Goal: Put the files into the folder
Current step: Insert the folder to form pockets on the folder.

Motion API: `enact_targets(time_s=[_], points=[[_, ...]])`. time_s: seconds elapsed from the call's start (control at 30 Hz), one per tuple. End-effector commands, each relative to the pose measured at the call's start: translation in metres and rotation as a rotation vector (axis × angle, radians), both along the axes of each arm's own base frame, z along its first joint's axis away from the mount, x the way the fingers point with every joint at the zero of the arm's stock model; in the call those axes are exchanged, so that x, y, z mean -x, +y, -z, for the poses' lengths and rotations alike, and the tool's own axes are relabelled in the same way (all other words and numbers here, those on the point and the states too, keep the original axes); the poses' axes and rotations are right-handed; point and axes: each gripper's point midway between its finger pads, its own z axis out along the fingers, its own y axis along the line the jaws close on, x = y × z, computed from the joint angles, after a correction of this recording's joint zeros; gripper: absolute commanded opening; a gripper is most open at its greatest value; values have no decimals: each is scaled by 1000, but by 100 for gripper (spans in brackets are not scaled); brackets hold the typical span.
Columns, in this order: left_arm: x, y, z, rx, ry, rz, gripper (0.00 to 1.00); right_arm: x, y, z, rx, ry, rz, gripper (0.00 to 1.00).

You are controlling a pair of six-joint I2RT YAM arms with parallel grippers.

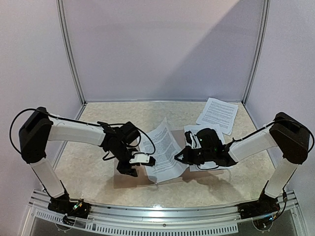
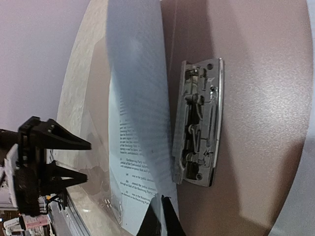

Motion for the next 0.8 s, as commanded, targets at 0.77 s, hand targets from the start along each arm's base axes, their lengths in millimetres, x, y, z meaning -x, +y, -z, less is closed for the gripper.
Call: enact_targets(time_s=[0.77], points=[[-8,134,43,-188,-24,-345,59,-17,7,24,48,125,117,0]])
